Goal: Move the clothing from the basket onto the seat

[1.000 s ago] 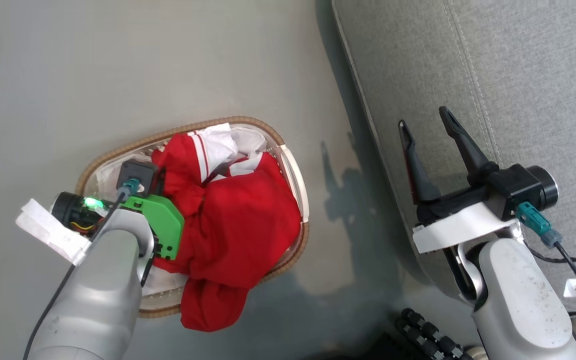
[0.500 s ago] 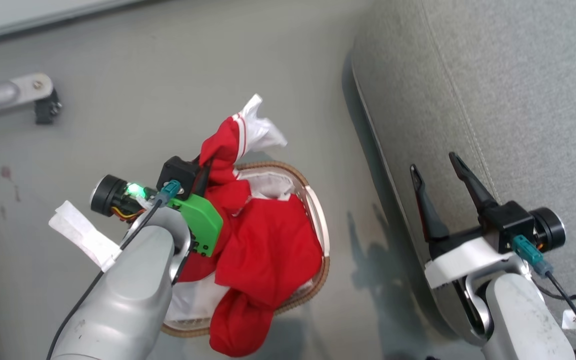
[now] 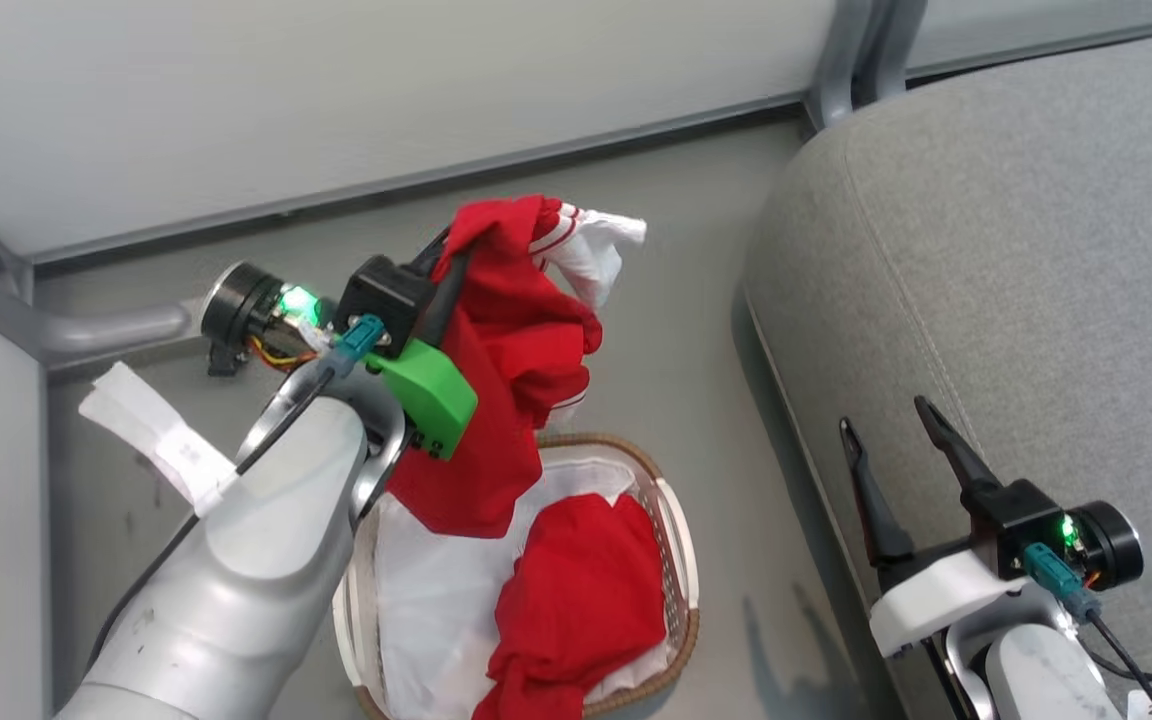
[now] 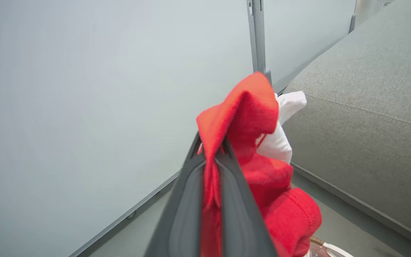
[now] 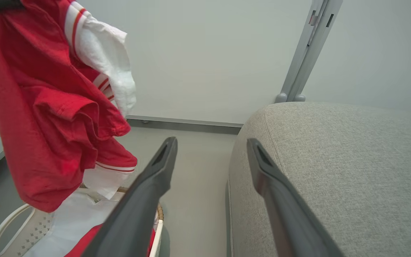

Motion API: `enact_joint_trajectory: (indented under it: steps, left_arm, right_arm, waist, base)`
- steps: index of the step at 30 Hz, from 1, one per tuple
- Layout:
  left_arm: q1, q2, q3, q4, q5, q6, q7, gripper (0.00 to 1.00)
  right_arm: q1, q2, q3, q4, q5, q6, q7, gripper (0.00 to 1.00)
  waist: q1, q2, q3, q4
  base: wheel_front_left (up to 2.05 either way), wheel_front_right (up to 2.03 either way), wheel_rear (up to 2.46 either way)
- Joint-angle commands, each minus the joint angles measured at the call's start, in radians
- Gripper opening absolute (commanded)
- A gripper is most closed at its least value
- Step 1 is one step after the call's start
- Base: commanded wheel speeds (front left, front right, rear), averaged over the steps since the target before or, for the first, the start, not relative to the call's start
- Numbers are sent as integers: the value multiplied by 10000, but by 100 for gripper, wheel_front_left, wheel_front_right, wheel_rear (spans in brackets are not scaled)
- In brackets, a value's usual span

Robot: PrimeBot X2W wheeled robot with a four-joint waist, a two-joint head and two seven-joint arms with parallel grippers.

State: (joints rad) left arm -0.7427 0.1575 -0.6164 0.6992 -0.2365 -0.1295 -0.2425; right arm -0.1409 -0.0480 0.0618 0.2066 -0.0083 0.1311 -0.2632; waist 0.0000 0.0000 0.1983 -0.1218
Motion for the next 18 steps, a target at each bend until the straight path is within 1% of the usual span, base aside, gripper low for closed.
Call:
enact_joint_trajectory:
  steps: [1,10,18]
  left_arm:
    - [-194,94,-79,-230,-62,-17,95,0]
    - [-1108,510,-406,-1483,-328,0,674,0]
    - [-1848,699,-706,-2048,-542,0,927,0]
  right_arm:
    - [272,-43,-23,74,-69,-7,-25,100]
    - [523,-42,200,72,-124,-7,-25,100]
    - [209,-44,613,49,-218,-7,-25,100]
  waist:
    - [0,0,-953,341]
    - [0,0,-1618,318]
    - [0,0,-1888,337]
  base:
    - [0,0,0]
    - [0,0,0]
    - [0,0,0]
